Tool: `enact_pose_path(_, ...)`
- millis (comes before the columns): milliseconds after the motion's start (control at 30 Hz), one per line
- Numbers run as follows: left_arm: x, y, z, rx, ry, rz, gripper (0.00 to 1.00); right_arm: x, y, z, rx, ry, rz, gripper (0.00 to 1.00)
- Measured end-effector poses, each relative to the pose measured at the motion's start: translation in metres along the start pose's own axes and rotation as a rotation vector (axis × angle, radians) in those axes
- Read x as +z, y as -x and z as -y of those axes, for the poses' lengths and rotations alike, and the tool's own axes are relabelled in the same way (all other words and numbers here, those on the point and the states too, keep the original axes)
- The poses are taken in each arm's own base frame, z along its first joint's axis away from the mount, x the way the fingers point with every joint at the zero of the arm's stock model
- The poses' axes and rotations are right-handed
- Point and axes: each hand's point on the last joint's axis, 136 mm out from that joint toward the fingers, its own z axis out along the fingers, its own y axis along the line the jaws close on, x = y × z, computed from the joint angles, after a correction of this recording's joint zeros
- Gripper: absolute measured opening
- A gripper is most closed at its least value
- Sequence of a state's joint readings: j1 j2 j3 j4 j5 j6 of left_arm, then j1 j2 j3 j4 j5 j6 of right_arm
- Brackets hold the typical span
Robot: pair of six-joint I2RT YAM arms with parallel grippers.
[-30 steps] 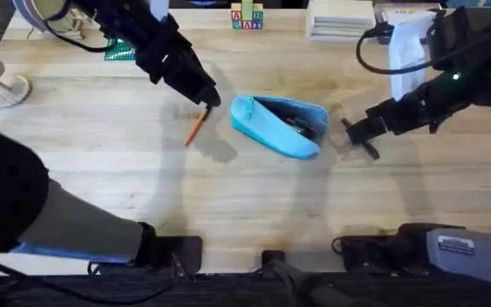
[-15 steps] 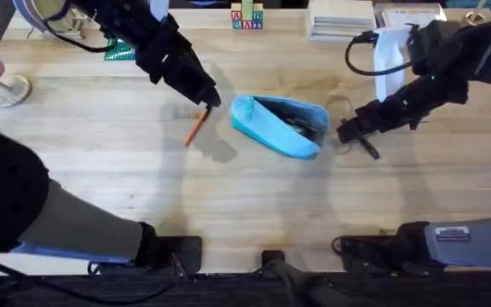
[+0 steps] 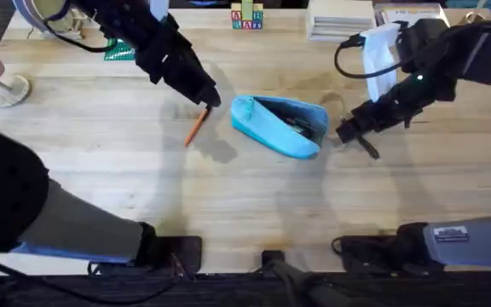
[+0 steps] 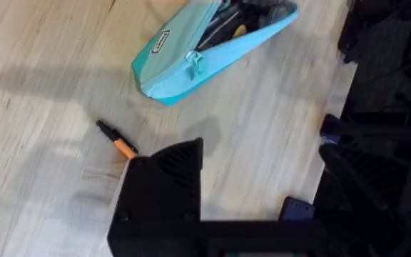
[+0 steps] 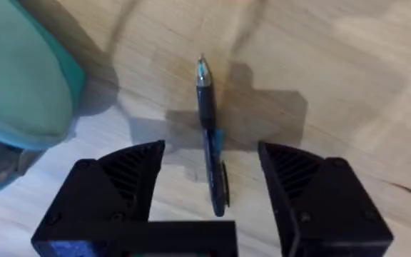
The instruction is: Unzip the bag, pick up the pens from the table one at a time and place them inside, then zip the bag closed.
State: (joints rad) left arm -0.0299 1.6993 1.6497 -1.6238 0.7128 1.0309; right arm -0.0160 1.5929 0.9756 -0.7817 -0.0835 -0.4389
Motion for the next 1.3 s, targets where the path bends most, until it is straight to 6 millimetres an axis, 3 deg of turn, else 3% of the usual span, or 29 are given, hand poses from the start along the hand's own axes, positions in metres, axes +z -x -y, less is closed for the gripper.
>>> enact_pose_path(200,0.0,0.0,0.0,0.0,0.0,0.0,0.995,0.001,0.0,0.0,-0.037,-0.07,-0.034,0.676)
enact_pose_path(267,0.0,0.0,0.0,0.0,0.0,0.0,0.995,0.001,-0.001,0.002,-0.034,-0.081,-0.04,0.569)
enact_pose_path(367,0.0,0.0,0.0,0.0,0.0,0.0,0.995,0.001,-0.003,0.003,-0.027,-0.088,-0.045,0.332)
enact_pose_path(600,0.0,0.0,0.0,-0.001,0.0,0.0,0.995,0.004,-0.005,0.001,-0.025,-0.084,-0.051,0.065)
enact_pose_path(1000,0.0,0.0,0.0,-0.015,0.0,0.0,0.995,-0.002,-0.002,0.0,-0.023,-0.086,-0.024,0.038)
enact_pose_path(1300,0.0,0.0,0.0,-0.022,0.0,0.0,0.995,-0.053,0.009,-0.002,-0.031,-0.154,0.146,0.032)
